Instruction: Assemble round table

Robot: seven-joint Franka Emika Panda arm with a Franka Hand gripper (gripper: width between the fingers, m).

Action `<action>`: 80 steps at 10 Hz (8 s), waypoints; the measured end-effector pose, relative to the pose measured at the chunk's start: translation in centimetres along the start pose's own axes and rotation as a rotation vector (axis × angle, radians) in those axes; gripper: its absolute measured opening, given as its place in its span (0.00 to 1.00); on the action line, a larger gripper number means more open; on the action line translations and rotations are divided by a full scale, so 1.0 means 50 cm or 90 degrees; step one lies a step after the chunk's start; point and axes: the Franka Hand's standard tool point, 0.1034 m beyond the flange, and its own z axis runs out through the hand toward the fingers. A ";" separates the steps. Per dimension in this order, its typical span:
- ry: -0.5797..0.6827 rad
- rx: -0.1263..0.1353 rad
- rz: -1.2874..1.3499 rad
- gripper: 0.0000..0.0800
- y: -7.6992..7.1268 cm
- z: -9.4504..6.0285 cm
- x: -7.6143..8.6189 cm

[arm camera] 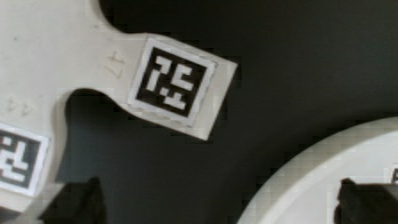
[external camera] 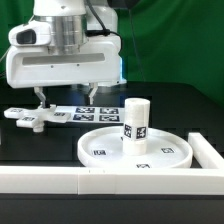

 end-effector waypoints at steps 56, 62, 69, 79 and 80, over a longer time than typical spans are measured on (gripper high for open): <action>0.053 -0.040 0.004 0.55 -0.199 -0.139 0.088; 0.051 -0.040 -0.003 0.55 -0.211 -0.146 0.098; 0.061 -0.044 -0.035 0.55 -0.236 -0.147 0.152; 0.046 -0.050 -0.064 0.55 -0.228 -0.132 0.186; 0.047 -0.050 -0.062 0.55 -0.227 -0.131 0.184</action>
Offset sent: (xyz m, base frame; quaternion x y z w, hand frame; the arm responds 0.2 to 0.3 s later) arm -0.0091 -0.0348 0.0015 -0.0842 0.0325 -0.2213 0.9710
